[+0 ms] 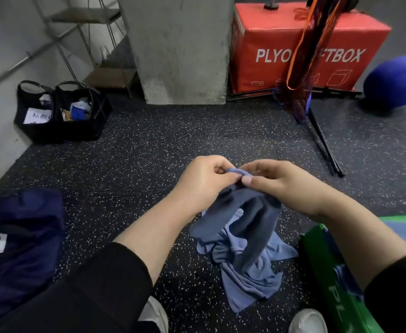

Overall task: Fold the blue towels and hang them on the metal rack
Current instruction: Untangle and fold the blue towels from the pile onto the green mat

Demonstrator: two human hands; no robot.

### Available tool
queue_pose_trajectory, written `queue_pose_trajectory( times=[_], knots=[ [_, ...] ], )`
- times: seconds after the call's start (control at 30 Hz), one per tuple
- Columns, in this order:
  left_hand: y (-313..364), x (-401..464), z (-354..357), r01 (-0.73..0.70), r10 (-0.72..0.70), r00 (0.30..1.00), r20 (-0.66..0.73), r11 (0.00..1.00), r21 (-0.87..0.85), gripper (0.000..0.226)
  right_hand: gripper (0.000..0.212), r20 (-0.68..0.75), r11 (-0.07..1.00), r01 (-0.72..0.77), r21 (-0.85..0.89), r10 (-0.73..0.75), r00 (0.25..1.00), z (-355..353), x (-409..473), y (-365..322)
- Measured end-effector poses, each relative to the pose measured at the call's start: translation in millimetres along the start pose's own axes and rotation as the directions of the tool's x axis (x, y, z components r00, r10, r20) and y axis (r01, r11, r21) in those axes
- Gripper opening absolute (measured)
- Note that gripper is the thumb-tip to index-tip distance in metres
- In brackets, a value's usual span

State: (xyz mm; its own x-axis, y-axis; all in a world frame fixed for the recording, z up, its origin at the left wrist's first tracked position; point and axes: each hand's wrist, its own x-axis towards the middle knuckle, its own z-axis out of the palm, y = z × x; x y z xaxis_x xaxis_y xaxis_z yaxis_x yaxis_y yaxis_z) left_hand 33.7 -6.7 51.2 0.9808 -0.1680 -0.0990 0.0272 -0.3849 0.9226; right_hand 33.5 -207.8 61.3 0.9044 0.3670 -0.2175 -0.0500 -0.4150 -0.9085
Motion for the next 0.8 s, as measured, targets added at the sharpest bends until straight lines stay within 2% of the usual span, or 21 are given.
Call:
queue_pose_trajectory(
  times=[0.07,0.1,0.2,0.3,0.37,0.43,0.47,0.53,0.6,0.7,0.8],
  knots=[
    [4.9,2.3,-1.7,-0.030,0.029,0.999,-0.017,0.998,-0.053,0.013,0.027,0.001,1.000,0.013,-0.010,-0.013,1.000,0.0,2.8,-2.7],
    [6.8,3.6,-3.8,-0.038,0.038,0.999,-0.017,0.999,-0.020,0.014,0.028,-0.008,0.999,0.031,-0.045,-0.031,0.999,-0.1,4.6,-2.8],
    [3.9,8.8,-11.9,0.004,-0.013,0.998,0.053,0.985,0.171,0.013,0.029,-0.117,0.988,0.066,-0.143,-0.083,0.990,-3.5,10.3,-1.7],
    [-3.9,9.8,-19.1,0.050,-0.077,0.995,0.066,0.937,0.345,0.026,0.023,-0.226,0.988,0.096,-0.122,-0.121,0.966,-8.5,15.3,3.3],
    [-4.5,9.1,-19.8,-0.003,-0.014,0.998,0.054,0.951,0.309,0.031,0.013,-0.187,0.993,0.104,-0.048,-0.111,0.976,-9.3,17.4,4.9],
    [-0.1,7.5,-17.1,-0.063,0.046,0.994,0.097,0.983,0.172,0.029,0.015,-0.060,0.995,0.086,0.059,-0.083,0.995,-6.6,17.7,5.0],
    [1.5,6.8,-14.4,-0.074,0.061,0.991,0.115,0.991,0.112,0.028,0.012,-0.012,0.996,0.078,0.042,-0.077,0.997,-4.6,16.6,3.8],
    [2.6,5.9,-11.1,-0.068,0.056,0.992,0.115,0.992,0.102,0.027,0.009,-0.003,0.987,0.100,-0.126,-0.101,0.995,-1.5,14.5,0.1],
    [-1.8,7.5,-12.4,-0.029,0.013,0.993,0.113,0.991,0.134,0.025,0.018,-0.097,0.964,0.106,-0.242,-0.133,0.986,-0.2,14.6,-1.3],
    [-11.6,10.7,-22.4,0.082,-0.098,0.991,0.089,0.982,0.171,0.031,0.019,-0.279,0.961,0.068,-0.269,-0.146,0.949,-6.5,15.9,2.0],
    [-12.7,9.7,-31.4,0.124,-0.118,0.992,-0.044,0.975,0.185,0.030,0.021,-0.356,0.971,0.006,-0.241,-0.094,0.930,-14.3,15.3,8.0]
  ],
)
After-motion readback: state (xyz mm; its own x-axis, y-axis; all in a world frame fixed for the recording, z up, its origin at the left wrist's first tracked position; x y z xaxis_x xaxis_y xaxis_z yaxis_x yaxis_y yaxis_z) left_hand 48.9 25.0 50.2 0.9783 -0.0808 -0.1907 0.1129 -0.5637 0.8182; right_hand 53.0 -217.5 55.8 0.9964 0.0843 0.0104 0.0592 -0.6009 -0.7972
